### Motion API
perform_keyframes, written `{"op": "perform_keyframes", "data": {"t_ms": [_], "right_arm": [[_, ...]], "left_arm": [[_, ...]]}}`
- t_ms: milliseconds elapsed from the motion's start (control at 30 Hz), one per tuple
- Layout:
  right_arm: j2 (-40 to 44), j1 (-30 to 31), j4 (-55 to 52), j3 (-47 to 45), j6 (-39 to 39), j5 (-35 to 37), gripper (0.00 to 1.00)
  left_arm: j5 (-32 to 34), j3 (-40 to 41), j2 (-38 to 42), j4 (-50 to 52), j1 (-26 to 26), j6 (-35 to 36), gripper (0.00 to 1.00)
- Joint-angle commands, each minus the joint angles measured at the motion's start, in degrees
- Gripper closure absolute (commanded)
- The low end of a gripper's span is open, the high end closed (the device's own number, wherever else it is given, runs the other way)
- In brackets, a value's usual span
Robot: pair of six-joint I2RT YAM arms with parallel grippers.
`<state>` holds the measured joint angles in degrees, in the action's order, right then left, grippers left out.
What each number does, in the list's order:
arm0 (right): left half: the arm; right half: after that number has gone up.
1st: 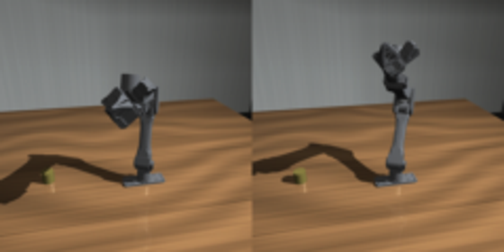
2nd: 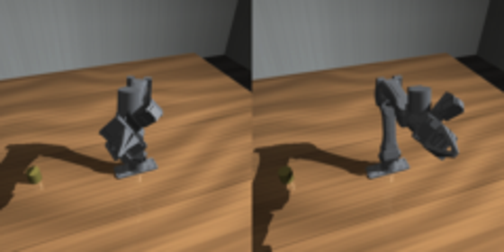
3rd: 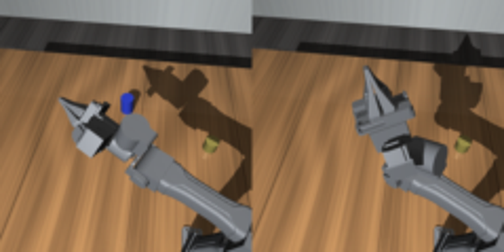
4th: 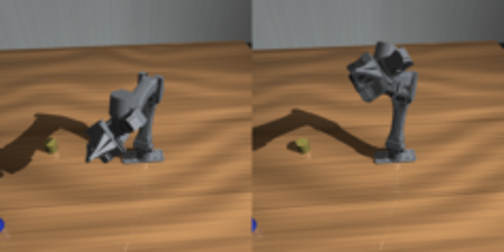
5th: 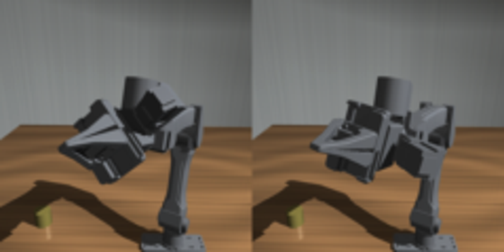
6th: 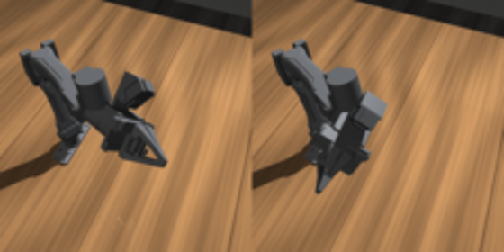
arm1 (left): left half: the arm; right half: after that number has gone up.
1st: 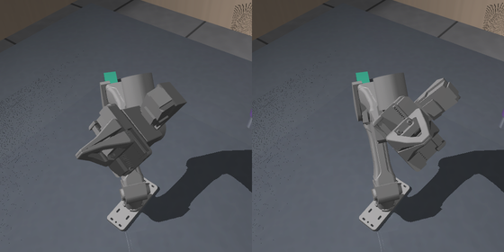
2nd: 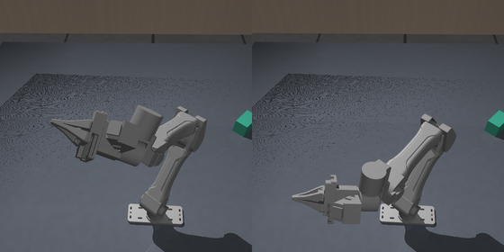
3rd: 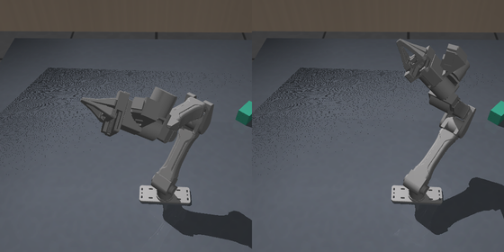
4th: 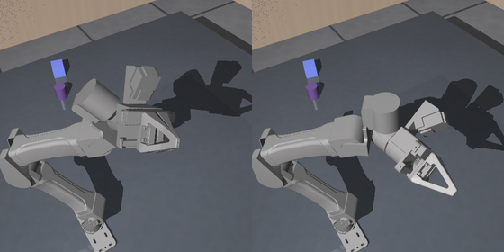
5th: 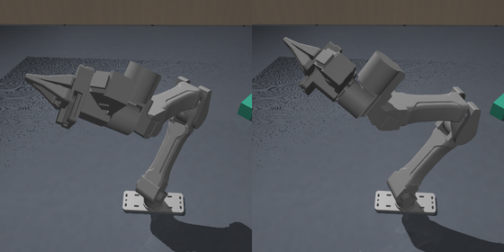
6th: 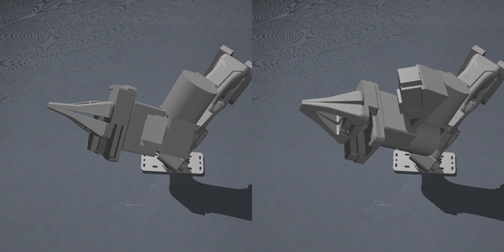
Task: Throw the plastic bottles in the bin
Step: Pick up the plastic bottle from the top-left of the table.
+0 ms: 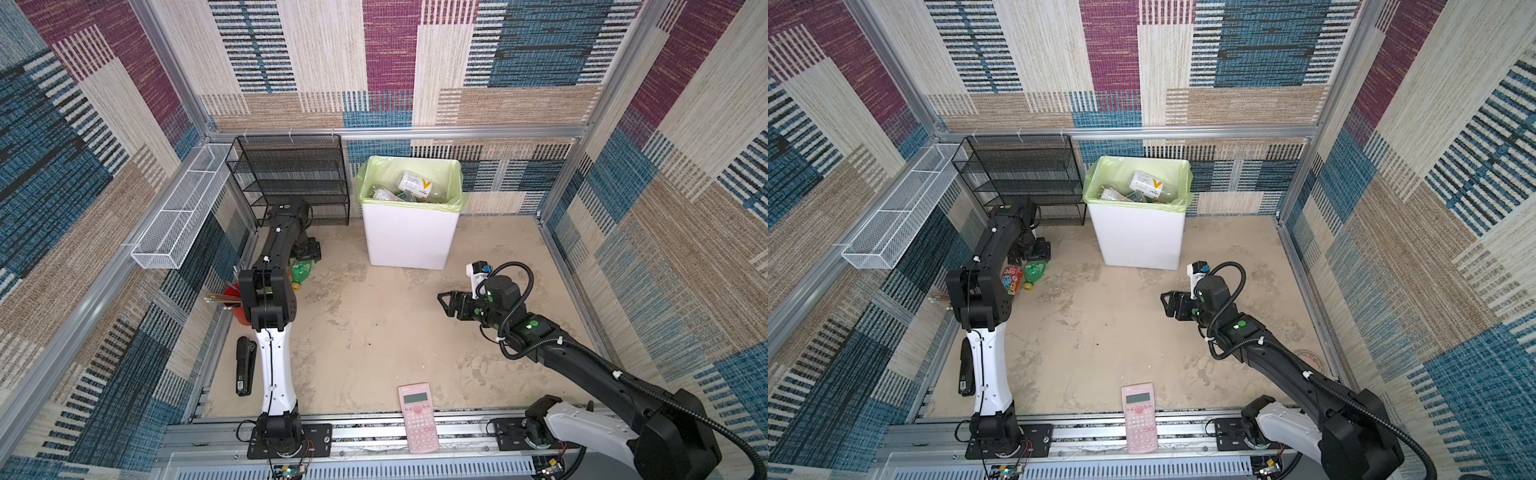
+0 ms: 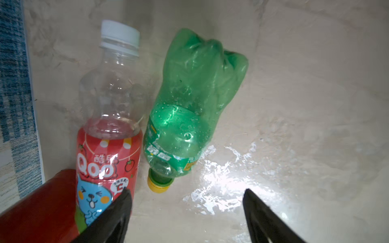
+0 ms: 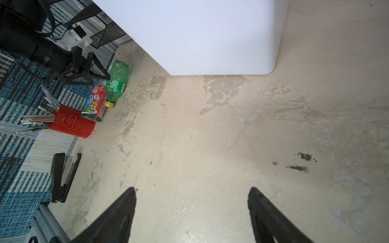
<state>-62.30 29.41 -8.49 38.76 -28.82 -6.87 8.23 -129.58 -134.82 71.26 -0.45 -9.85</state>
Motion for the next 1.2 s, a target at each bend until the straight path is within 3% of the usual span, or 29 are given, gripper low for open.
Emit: {"op": "perform_keyframes", "data": {"t_ms": [0, 467, 767, 933, 1167], "right_arm": [[-0.02, 0.03, -0.97, 0.85, -0.19, 1.12, 0.16], [-2.54, 0.03, -3.89, 4.17, -0.01, 1.31, 0.17], [-2.65, 0.02, -4.26, 5.4, 0.37, 1.77, 0.18], [-2.49, 0.03, -2.41, 4.8, 0.0, 2.26, 0.18], [-2.65, -0.05, 3.75, 1.61, -2.89, 1.63, 0.19]], "left_arm": [[0.48, -1.28, -1.76, 1.34, -0.25, 3.23, 0.17], [-3.7, -4.64, -8.62, -0.78, -1.48, 5.06, 0.33], [-7.64, -5.18, -6.99, 0.53, -1.27, 5.17, 0.5], [-9.58, 1.68, 2.55, -1.33, 0.74, 4.95, 0.52], [-16.06, 23.24, 26.12, -11.62, 3.82, -1.24, 0.52]]}}
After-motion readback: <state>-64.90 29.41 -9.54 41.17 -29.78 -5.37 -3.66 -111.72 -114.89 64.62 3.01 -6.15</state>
